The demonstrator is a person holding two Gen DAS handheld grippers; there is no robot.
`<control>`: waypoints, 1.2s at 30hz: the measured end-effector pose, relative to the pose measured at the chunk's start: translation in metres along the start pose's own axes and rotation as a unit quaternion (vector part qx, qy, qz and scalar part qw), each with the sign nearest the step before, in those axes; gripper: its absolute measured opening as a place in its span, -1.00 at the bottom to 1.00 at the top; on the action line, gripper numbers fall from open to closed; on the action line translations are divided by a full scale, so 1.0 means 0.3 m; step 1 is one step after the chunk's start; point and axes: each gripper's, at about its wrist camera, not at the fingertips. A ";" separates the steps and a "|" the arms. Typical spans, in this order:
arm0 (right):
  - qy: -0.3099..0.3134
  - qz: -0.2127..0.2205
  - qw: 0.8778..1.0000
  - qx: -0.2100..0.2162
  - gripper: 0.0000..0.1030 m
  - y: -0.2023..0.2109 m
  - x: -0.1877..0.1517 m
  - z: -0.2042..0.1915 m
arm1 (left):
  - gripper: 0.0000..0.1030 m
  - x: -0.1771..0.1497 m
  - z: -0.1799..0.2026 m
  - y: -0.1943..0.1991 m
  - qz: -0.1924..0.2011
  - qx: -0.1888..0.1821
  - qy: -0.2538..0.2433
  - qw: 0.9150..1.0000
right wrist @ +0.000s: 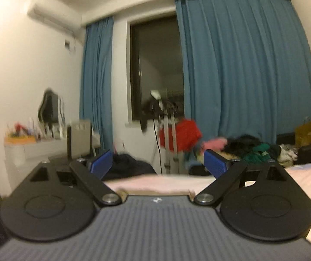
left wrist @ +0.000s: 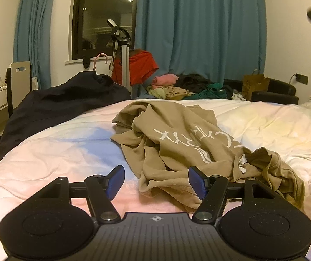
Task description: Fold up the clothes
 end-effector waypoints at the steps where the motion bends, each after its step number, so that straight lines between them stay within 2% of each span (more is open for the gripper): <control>1: -0.002 -0.013 1.000 0.003 0.79 -0.011 -0.007 0.008 | 0.31 0.000 0.001 0.000 0.000 0.000 -0.001 1.000; 10: -0.056 -0.076 0.996 0.008 0.79 -0.080 -0.084 0.031 | 0.31 -0.010 0.012 -0.006 -0.003 0.000 -0.008 1.000; 15: -0.133 -0.095 0.987 0.008 0.79 -0.100 -0.147 0.060 | 0.33 -0.014 0.020 -0.003 -0.003 -0.007 -0.013 1.000; 19: -0.177 -0.100 0.979 0.024 0.79 -0.125 -0.186 0.070 | 0.34 -0.021 0.031 -0.007 -0.008 -0.016 -0.021 1.000; 21: -0.160 -0.094 0.983 0.001 0.79 -0.105 -0.167 0.061 | 0.35 -0.030 0.041 -0.009 -0.013 -0.024 -0.033 0.999; 23: -0.111 -0.063 0.990 -0.051 0.81 -0.053 -0.111 0.033 | 0.36 -0.043 0.059 -0.016 -0.020 -0.035 -0.049 0.998; 25: -0.067 -0.023 0.994 -0.080 0.80 -0.001 -0.056 0.012 | 0.36 -0.061 0.081 -0.025 -0.028 -0.048 -0.069 0.996; 28: -0.062 0.032 0.989 -0.130 0.79 0.060 -0.055 0.001 | 0.36 -0.098 0.124 -0.048 -0.038 -0.065 -0.107 0.991; 30: -0.090 0.044 0.980 -0.174 0.84 0.081 -0.111 0.001 | 0.35 -0.122 0.158 -0.069 -0.039 -0.069 -0.137 0.987; 32: -0.114 0.015 0.979 -0.169 0.84 0.058 -0.145 0.026 | 0.34 -0.146 0.188 -0.096 -0.044 -0.070 -0.164 0.983; 34: -0.141 0.004 0.978 -0.154 0.83 0.037 -0.167 0.049 | 0.33 -0.169 0.209 -0.130 -0.049 -0.060 -0.189 0.979; 35: -0.153 0.001 0.977 -0.147 0.83 0.029 -0.176 0.058 | 0.30 -0.180 0.217 -0.147 -0.050 -0.051 -0.201 0.977; 36: -0.161 0.004 0.977 -0.144 0.82 0.026 -0.179 0.060 | 0.17 -0.191 0.224 -0.165 -0.051 -0.042 -0.213 0.975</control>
Point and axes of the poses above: each gripper's, at about its wrist camera, not at the fingertips, and y roughly against the way its jaws point, z to its right, x to its top, and after that the axes turned 13 degrees about y, right-handed
